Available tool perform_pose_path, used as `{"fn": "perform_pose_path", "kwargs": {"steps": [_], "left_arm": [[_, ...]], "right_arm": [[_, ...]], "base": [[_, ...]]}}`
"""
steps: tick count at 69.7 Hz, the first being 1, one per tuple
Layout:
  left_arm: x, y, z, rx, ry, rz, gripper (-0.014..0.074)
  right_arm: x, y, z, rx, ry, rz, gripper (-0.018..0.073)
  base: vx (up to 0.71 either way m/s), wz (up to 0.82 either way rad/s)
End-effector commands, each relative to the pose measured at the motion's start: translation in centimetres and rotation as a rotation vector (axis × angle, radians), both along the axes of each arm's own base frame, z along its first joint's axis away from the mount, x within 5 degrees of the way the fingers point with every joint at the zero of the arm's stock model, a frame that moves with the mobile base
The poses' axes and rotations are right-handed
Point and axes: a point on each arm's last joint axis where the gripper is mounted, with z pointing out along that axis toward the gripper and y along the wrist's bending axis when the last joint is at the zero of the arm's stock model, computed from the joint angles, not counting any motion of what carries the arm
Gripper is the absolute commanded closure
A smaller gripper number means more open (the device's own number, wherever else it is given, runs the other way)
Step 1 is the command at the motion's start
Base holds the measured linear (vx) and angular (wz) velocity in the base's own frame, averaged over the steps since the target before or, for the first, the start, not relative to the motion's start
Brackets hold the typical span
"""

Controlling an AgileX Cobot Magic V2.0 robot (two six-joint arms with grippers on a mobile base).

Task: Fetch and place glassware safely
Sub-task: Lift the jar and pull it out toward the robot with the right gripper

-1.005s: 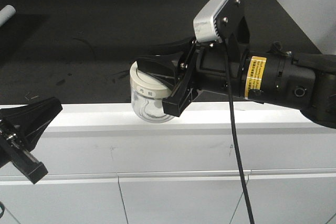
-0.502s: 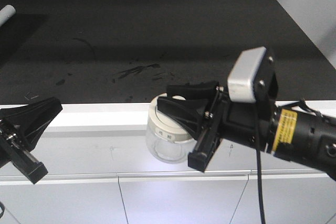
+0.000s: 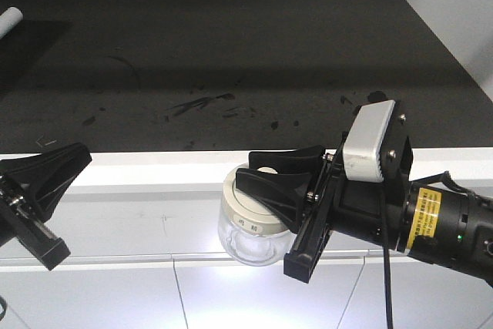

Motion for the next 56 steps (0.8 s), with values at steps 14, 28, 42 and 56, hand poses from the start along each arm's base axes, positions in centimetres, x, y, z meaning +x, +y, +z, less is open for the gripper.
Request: {"fn": "perform_pose_path", "kwargs": {"steps": [14,28,42,56], "left_arm": [[-0.08,-0.22,1.52,-0.069,-0.062,-0.024,0.0597],[-0.08,-0.22,1.52,-0.069,-0.062,-0.024,0.0597],[-0.08,-0.22,1.52,-0.069,-0.062,-0.024,0.0597],[-0.08,-0.22,1.52,-0.069,-0.062,-0.024,0.0597]], "right_arm": [[-0.37,0.08,2.22,0.103,-0.06,0.033,0.056],[-0.37,0.08,2.22,0.103,-0.06,0.033,0.056],[-0.37,0.08,2.22,0.103,-0.06,0.033,0.056],[-0.37,0.08,2.22,0.103,-0.06,0.033,0.056]], "base": [[0.0,0.0],[0.0,0.0],[0.0,0.0],[0.0,0.0]]}}
